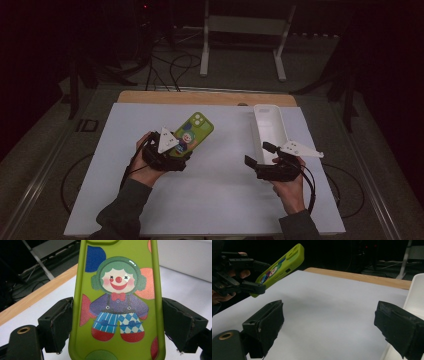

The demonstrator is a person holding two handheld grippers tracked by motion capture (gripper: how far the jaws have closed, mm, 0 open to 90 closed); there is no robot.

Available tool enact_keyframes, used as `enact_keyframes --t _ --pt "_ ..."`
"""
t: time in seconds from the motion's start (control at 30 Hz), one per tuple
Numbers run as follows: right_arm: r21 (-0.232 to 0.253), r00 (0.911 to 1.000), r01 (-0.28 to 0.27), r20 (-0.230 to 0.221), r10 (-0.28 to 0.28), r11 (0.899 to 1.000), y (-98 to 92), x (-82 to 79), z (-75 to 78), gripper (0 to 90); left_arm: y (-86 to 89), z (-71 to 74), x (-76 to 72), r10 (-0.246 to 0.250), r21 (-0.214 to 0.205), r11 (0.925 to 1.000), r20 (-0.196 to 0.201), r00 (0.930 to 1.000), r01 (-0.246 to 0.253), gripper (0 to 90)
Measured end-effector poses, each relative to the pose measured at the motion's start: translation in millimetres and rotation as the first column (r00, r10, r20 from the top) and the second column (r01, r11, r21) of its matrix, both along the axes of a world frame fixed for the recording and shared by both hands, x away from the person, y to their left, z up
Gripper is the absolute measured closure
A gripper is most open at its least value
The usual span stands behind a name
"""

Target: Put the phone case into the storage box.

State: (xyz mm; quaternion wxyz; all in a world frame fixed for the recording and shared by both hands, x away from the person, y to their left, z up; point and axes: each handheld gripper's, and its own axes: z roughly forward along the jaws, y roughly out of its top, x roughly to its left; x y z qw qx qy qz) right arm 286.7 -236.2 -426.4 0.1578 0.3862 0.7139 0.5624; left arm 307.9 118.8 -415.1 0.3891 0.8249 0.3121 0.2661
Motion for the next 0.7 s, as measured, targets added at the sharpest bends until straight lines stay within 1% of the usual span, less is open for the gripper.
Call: enact_keyframes --t 0.17,0.37,0.5,0.7 --pt "0.004 1.0 -0.005 -0.008 0.005 1.0 2.0 1.3 2.4 8.5 -3.6 1.6 -2.7 -0.004 -0.015 0.9999 0.016 0.9999 0.004 16.3" --pt "-0.005 0.9998 -0.014 -0.015 0.014 1.0 6.9 2.9 6.6 8.5 -9.4 2.4 -4.6 -0.018 -0.017 0.9997 0.022 0.9996 0.019 16.3" --pt "-0.002 0.9995 -0.02 -0.025 0.02 1.0 9.4 4.6 8.2 8.5 -13.6 2.3 -6.0 -0.026 -0.018 0.9995 0.03 0.9992 0.027 16.3" --pt "0.023 0.9984 -0.031 -0.046 0.032 0.999 11.1 6.7 8.8 8.5 -20.1 2.6 -8.5 -0.042 -0.02 0.9989 0.042 0.9982 0.042 16.3"
